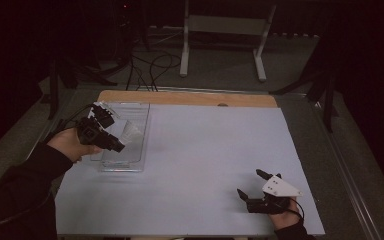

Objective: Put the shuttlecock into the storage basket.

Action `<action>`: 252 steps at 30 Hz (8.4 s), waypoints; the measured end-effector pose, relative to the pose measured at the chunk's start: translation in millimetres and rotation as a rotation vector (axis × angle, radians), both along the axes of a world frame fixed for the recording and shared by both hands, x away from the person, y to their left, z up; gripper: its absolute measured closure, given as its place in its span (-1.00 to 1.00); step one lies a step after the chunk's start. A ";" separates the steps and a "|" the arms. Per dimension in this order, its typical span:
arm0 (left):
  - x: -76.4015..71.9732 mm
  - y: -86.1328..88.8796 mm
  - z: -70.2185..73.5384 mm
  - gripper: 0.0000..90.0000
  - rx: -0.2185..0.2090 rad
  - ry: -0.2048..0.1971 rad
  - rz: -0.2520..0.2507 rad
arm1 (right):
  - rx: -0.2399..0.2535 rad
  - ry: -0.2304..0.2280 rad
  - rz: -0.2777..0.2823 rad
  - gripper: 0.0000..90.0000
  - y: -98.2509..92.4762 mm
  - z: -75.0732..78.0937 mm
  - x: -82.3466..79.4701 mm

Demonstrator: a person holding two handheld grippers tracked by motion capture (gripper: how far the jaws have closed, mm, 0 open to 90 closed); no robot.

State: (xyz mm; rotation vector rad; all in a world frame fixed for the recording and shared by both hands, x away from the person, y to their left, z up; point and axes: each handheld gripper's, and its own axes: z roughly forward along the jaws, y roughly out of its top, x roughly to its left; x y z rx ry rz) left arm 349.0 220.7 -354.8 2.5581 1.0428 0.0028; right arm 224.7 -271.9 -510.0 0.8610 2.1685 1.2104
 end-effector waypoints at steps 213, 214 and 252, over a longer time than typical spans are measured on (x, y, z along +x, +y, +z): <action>19.5 22.1 -45.7 -1.00 -0.052 -0.244 0.154 | -0.015 0.035 0.013 -0.80 1.3 -3.6 2.4; 19.3 21.7 -44.5 -1.00 -0.064 -0.255 0.164 | -0.015 0.035 0.013 -0.80 1.3 -3.7 2.4; 11.3 -42.6 -28.8 -1.00 -0.223 -0.341 -0.008 | -0.015 0.033 0.016 -0.80 0.6 -3.2 2.2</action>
